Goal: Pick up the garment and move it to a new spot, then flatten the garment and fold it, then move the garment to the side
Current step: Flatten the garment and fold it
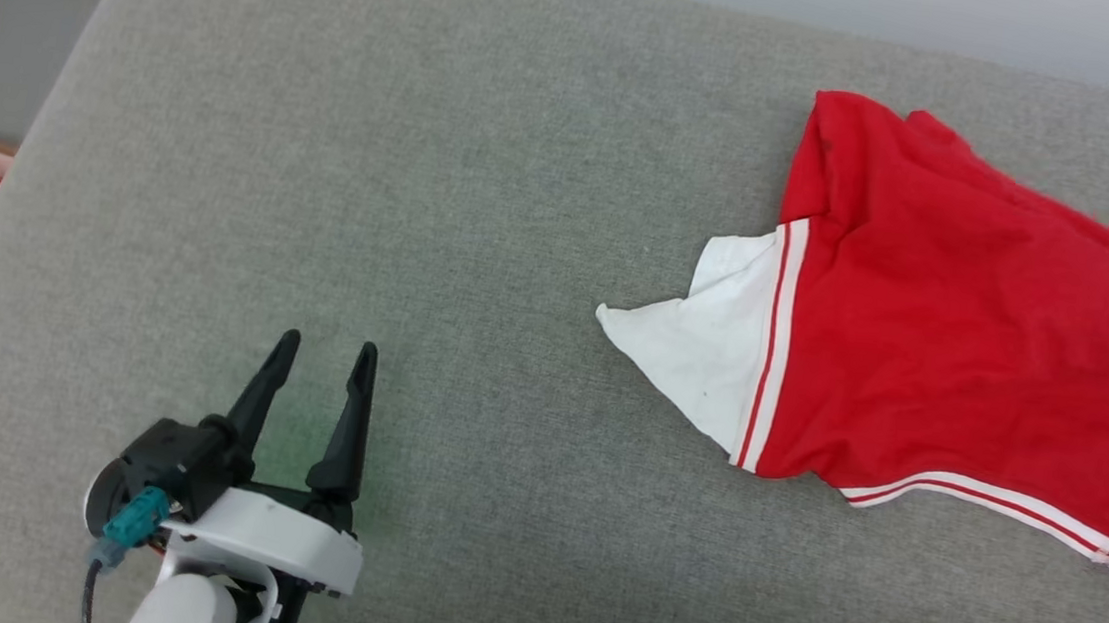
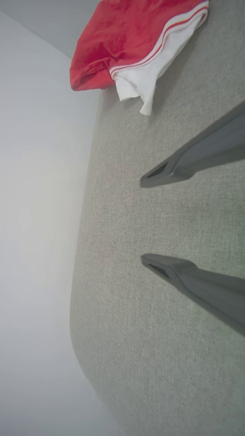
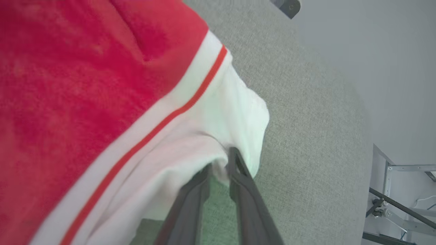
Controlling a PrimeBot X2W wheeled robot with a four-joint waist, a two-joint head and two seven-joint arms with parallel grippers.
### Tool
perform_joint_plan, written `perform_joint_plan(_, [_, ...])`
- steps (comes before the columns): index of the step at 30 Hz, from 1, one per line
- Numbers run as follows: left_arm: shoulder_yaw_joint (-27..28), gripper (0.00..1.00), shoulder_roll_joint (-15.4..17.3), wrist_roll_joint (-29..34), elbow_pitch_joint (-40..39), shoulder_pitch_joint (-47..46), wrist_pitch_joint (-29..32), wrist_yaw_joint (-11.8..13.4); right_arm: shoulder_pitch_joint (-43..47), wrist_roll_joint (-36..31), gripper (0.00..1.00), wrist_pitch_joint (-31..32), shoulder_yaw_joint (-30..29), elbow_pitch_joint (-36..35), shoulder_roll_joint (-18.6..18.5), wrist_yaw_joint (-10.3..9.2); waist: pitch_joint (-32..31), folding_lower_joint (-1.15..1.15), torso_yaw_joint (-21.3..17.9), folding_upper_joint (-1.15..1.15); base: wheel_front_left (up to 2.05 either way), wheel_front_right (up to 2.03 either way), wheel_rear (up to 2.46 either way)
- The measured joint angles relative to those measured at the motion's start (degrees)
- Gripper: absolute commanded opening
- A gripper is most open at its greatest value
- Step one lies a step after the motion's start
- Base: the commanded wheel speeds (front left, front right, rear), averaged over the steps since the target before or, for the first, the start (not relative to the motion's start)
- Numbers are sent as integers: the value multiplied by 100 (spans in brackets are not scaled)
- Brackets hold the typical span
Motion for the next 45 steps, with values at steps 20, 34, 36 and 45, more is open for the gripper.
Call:
perform_joint_plan(20, [-2744,100,2439,-851,-573,-1887,1556,-9,1269,953,100,-1160,-1534,-1762,1536,-2,-663,0,-754,0,0,0,0])
perform_joint_plan(34, [-6711,100,3314,-2708,-1332,-4994,4146,-9,2321,492,100,-621,-2185,-3641,2544,-3,-511,0,-1563,0,0,0,0])
perform_joint_plan(36, [-6775,100,3249,-2573,-1519,-4804,4626,-16,2330,420,100,-564,-2239,-3758,2652,-2,-419,0,-1668,0,0,0,0])
perform_joint_plan(45, [-6768,100,3353,-2417,-1355,-4580,4992,-15,2423,177,100,-488,-2427,-3957,2934,-3,-41,0,-2109,0,0,0,0])
